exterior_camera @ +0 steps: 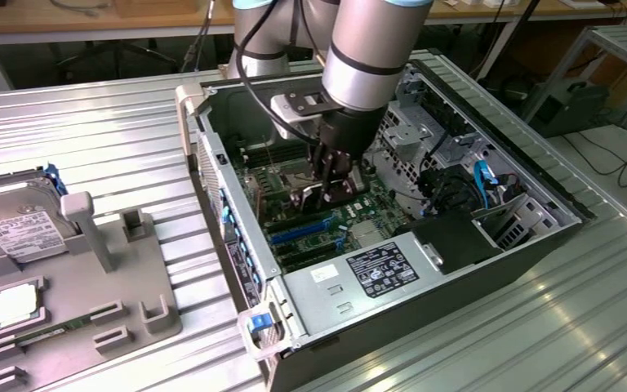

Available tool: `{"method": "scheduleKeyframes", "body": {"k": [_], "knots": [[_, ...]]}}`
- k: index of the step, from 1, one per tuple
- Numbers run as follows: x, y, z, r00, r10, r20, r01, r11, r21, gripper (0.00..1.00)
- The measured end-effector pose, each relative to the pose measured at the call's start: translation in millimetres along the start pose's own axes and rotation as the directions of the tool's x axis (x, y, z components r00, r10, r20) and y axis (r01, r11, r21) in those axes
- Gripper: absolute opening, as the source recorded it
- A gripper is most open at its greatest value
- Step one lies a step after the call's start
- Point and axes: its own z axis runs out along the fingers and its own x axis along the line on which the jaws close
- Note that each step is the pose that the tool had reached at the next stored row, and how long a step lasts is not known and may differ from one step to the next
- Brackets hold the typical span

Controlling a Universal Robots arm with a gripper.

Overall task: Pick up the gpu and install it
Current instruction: 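Insert the gpu into the slot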

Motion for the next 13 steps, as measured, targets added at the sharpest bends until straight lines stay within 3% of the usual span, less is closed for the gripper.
{"method": "scheduleKeyframes", "body": {"k": [13], "knots": [[1.8, 2.5, 9.7, 1.0000, 0.000, -0.0004, 0.000, 1.0000, -0.0007, 0.28]]}}
